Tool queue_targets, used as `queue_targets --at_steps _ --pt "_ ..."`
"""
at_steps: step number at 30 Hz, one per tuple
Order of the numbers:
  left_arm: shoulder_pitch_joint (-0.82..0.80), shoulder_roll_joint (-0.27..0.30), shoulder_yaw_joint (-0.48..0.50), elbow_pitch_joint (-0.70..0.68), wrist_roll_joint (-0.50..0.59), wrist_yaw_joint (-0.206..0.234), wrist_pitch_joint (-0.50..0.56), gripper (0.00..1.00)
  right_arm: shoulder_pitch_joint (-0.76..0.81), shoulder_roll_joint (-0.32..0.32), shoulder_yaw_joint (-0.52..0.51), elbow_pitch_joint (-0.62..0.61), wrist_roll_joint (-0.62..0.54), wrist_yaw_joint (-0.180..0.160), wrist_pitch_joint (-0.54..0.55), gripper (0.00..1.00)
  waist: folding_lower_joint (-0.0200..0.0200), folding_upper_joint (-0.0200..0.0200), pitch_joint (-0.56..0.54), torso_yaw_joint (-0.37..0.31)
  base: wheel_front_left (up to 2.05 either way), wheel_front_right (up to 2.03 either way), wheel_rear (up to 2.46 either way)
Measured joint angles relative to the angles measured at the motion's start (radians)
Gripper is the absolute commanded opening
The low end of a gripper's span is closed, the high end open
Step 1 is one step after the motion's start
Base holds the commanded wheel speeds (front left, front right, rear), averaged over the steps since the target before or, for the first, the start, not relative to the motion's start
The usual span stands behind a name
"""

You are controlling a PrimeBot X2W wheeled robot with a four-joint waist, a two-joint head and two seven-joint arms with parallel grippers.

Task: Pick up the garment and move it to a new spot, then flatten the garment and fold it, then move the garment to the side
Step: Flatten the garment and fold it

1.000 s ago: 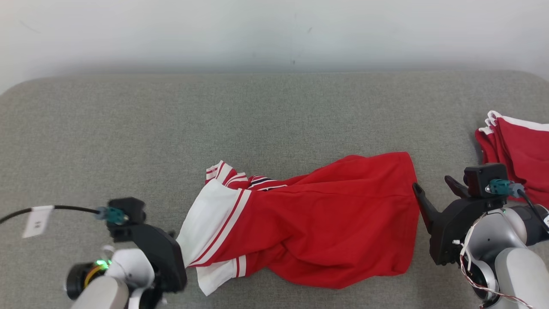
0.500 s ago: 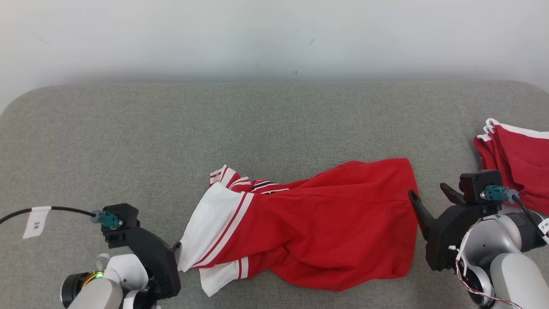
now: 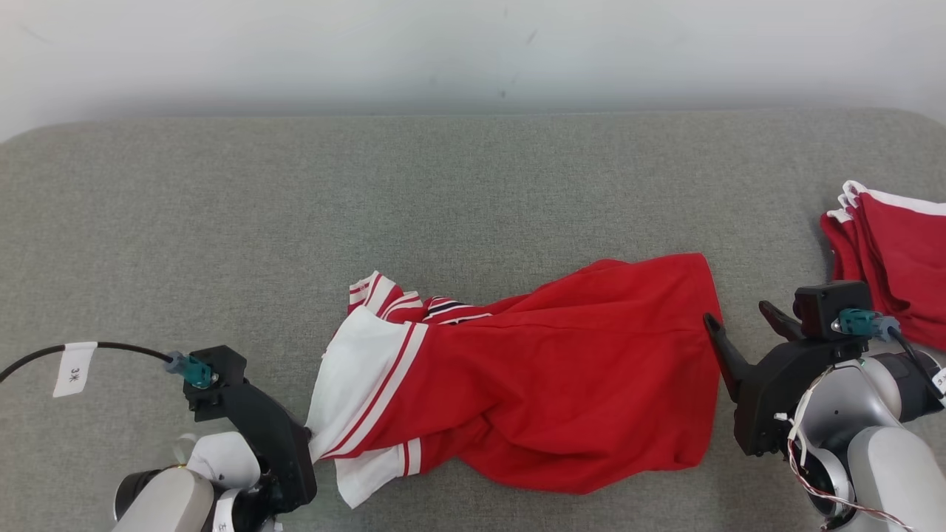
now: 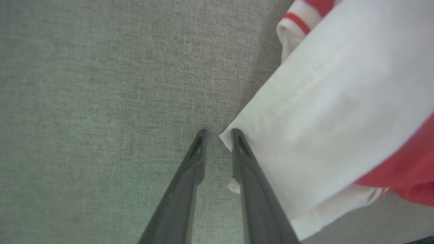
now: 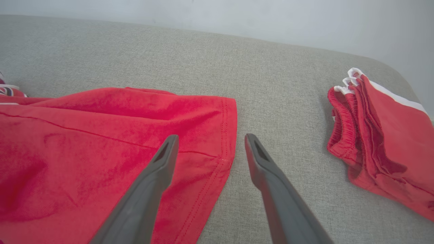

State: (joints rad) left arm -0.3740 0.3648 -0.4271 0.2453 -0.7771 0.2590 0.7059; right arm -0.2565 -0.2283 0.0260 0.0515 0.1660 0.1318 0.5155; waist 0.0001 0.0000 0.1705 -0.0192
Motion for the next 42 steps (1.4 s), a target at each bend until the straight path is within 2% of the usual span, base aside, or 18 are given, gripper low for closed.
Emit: queue_targets --at_steps 1,2,3,5,14,23,26,29,33,42 --pt "0.000 0.000 -0.002 0.000 -0.004 -0.004 0.007 0.28 -0.002 -0.001 -0.002 0.000 0.000 0.000 -0.001 1.00 0.0000 0.0000 0.002 -0.002 0.00 0.00 0.00" --pt "0.000 -0.001 -0.003 0.000 -0.009 -0.004 0.010 0.04 -0.003 -0.001 -0.004 0.000 0.001 0.000 -0.001 1.00 0.0000 0.0000 0.004 -0.003 0.00 0.00 0.00" --pt "0.000 -0.002 -0.006 -0.002 -0.011 -0.006 0.014 0.00 -0.003 -0.002 -0.006 0.000 0.001 0.000 -0.001 1.00 0.0000 0.0000 0.006 -0.003 0.00 0.00 0.00" --pt "0.000 -0.003 -0.005 -0.008 -0.012 -0.014 0.002 0.00 -0.003 -0.002 -0.010 0.000 0.001 0.000 -0.001 1.00 0.0001 0.0000 0.007 -0.003 0.00 0.00 0.00" --pt "-0.042 -0.005 0.052 -0.020 0.045 -0.010 -0.204 0.00 -0.004 0.005 -0.014 0.007 0.000 0.000 -0.006 1.00 0.0001 0.0000 -0.002 0.008 0.00 0.00 0.00" --pt "-0.058 0.003 0.100 0.000 0.072 0.000 -0.341 0.00 -0.016 0.003 -0.021 0.012 -0.017 0.000 -0.033 1.00 0.0000 0.0000 -0.017 0.007 0.00 0.00 0.00" --pt "-0.044 0.009 0.110 -0.009 0.056 -0.002 -0.337 0.00 -0.035 -0.002 -0.025 0.014 -0.023 0.000 -0.003 1.00 0.0000 0.0000 -0.016 0.001 0.00 0.00 0.00" --pt "-0.015 0.033 0.134 -0.049 0.030 -0.003 -0.311 0.00 -0.056 -0.007 -0.079 0.021 -0.066 0.000 0.087 1.00 0.0000 0.0001 0.000 -0.001 0.00 0.00 0.00" --pt "0.001 0.060 0.148 -0.091 0.014 -0.003 -0.286 0.00 -0.117 -0.002 -0.118 0.032 -0.104 0.000 0.133 1.00 0.0000 0.0000 0.026 -0.002 0.00 0.00 0.00" --pt "-0.004 0.062 0.147 -0.142 -0.001 0.006 -0.264 0.00 -0.189 0.011 -0.069 0.194 -0.052 0.000 0.314 1.00 0.0000 0.0001 0.086 0.013 0.00 0.00 0.00"
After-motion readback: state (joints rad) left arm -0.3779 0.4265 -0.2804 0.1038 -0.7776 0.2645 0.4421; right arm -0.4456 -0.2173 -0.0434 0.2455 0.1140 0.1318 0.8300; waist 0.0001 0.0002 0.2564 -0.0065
